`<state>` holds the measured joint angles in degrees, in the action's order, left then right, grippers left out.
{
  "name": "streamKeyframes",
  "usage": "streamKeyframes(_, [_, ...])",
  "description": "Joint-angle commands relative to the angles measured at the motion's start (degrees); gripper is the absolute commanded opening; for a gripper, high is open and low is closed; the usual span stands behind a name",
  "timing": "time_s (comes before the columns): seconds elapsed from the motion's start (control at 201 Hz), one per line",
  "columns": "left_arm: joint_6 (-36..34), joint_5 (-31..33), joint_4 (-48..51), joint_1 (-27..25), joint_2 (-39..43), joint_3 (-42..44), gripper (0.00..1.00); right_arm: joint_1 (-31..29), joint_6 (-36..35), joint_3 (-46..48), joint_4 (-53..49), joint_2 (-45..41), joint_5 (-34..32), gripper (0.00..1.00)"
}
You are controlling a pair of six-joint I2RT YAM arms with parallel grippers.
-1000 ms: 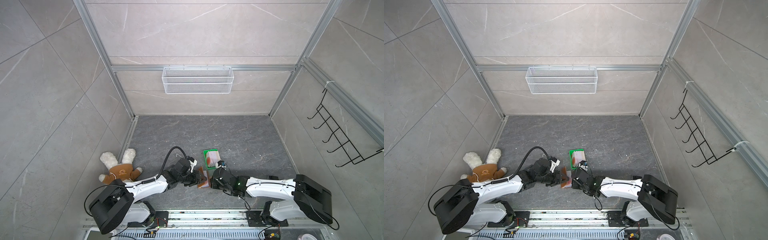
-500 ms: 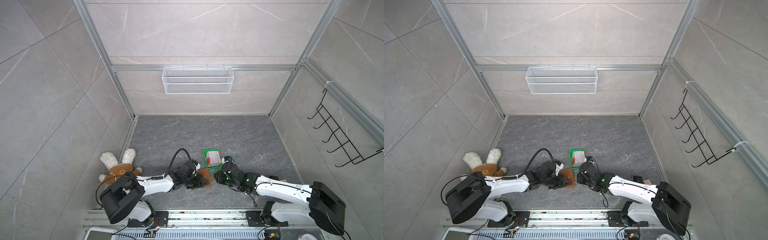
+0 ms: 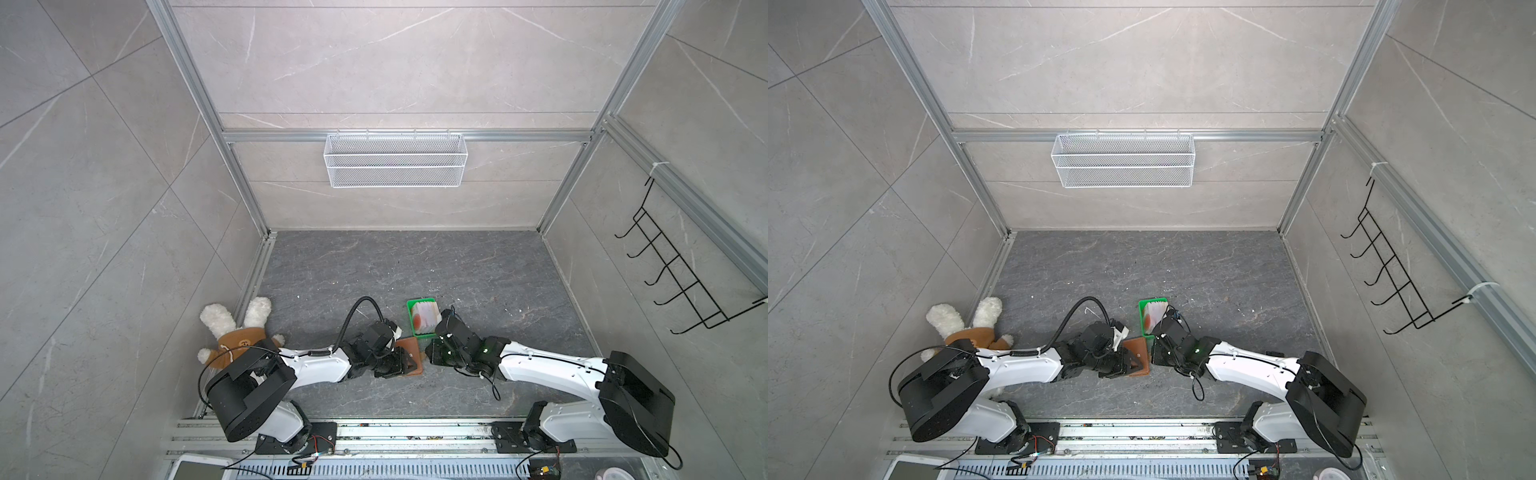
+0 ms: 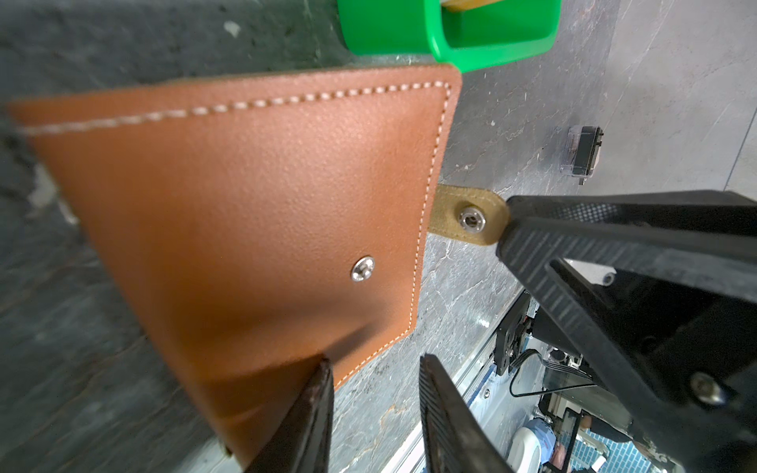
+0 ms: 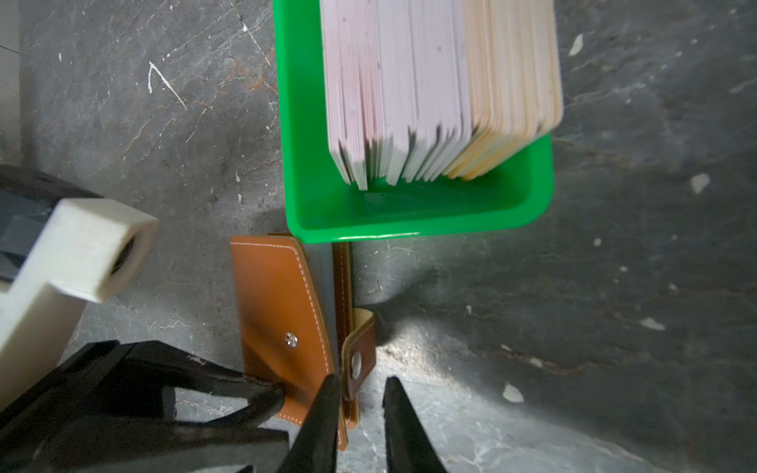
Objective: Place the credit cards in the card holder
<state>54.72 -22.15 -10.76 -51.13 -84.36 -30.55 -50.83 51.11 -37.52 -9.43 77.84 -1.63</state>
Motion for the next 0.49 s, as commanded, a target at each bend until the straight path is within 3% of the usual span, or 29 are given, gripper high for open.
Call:
streamKeyframes(0.0, [0.44, 1.74, 2.5, -0.28, -1.24, -0.18, 0.38, 0.51, -2.06, -2.27, -1.12, 1.39, 0.79, 0.23])
streamKeyframes(0.284, [0.58, 1.63, 2.5, -0.61, -0.97, 0.06, 0.38, 0.73, -2.62, -2.81, -0.82, 3.13, 1.27, 0.08])
streamKeyframes(0.488, [1.33, 2.3, 2.5, -1.6, -0.26, 0.82, 0.38, 0.71, -3.17, -2.82, -2.32, 3.49, 0.66, 0.04])
